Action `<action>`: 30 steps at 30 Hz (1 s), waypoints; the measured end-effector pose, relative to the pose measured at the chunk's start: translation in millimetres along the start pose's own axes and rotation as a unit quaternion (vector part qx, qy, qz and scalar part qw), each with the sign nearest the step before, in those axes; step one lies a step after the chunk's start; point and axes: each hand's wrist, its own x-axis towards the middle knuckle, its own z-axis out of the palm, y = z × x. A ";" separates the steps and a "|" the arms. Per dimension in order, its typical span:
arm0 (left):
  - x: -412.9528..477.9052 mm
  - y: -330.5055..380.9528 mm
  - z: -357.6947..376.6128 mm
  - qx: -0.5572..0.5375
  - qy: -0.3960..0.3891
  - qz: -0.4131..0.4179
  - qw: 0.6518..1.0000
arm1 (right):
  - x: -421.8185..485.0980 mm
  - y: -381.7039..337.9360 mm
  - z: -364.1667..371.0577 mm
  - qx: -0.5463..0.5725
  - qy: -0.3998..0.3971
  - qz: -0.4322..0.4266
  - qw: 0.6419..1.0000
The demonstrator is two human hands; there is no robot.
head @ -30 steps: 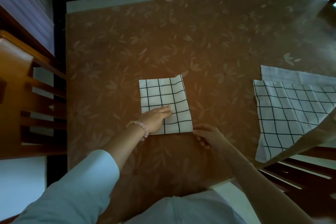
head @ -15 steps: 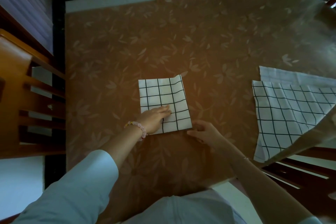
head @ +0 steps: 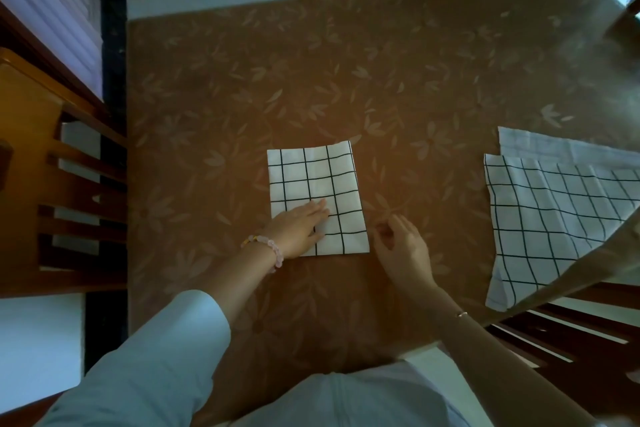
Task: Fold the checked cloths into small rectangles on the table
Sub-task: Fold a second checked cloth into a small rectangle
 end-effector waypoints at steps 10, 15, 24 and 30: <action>1.0 -0.8 5.6 0.003 0.021 0.007 1.000 | 14.8 9.6 51.3 -0.222 -0.143 -0.204 0.943; -4.9 -9.0 4.0 -0.209 0.101 -0.003 0.973 | 13.8 17.8 47.0 -0.272 -0.180 -0.186 0.927; -85.0 -38.6 21.2 -0.560 0.216 -0.259 0.757 | 14.6 22.4 52.5 -0.273 -0.194 -0.171 0.927; -93.6 -26.0 30.5 -0.535 0.158 -0.212 0.803 | 15.9 21.0 51.2 -0.274 -0.212 -0.175 0.922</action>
